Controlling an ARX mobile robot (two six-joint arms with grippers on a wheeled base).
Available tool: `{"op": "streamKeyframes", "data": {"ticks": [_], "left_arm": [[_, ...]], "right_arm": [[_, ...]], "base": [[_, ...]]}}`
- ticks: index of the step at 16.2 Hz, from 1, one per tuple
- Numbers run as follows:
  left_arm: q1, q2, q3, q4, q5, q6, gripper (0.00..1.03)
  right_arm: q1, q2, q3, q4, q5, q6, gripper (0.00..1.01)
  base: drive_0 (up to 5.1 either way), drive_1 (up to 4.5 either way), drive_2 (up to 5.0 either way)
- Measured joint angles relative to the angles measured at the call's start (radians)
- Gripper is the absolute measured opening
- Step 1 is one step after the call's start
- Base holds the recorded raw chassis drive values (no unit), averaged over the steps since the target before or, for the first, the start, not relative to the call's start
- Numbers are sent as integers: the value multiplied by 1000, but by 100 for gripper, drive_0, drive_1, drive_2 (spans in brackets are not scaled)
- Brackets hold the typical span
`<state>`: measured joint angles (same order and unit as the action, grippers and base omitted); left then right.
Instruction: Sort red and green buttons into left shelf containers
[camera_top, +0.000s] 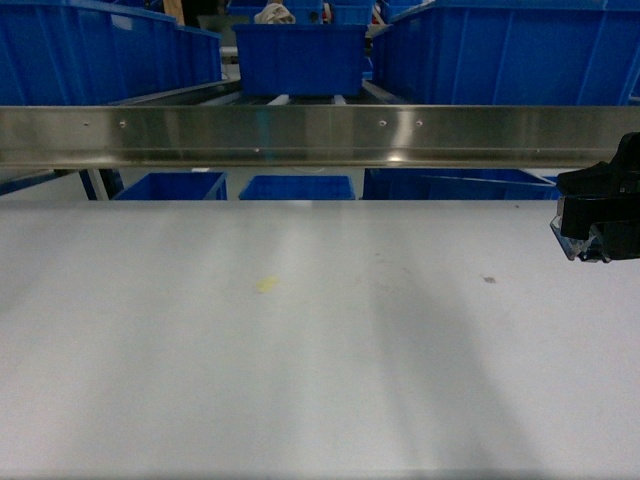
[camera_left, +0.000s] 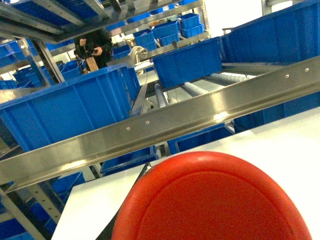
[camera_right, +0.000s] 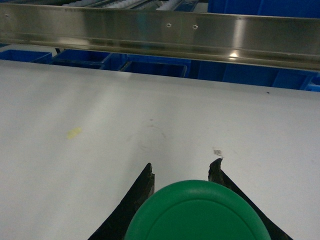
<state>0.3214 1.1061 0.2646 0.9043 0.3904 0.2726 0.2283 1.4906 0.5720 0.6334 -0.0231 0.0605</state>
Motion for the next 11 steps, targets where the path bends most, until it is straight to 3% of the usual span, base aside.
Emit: {"op": "streamKeyframes", "data": {"ticks": [5, 11], "left_arm": [[0, 0, 0, 0, 0, -3, 25], [0, 0, 0, -2, 0, -3, 25]], "right_arm": [[0, 0, 0, -1, 0, 0, 28], [0, 0, 0, -3, 0, 0, 28]], "base": [[0, 0, 0], [-492, 254, 254]]}}
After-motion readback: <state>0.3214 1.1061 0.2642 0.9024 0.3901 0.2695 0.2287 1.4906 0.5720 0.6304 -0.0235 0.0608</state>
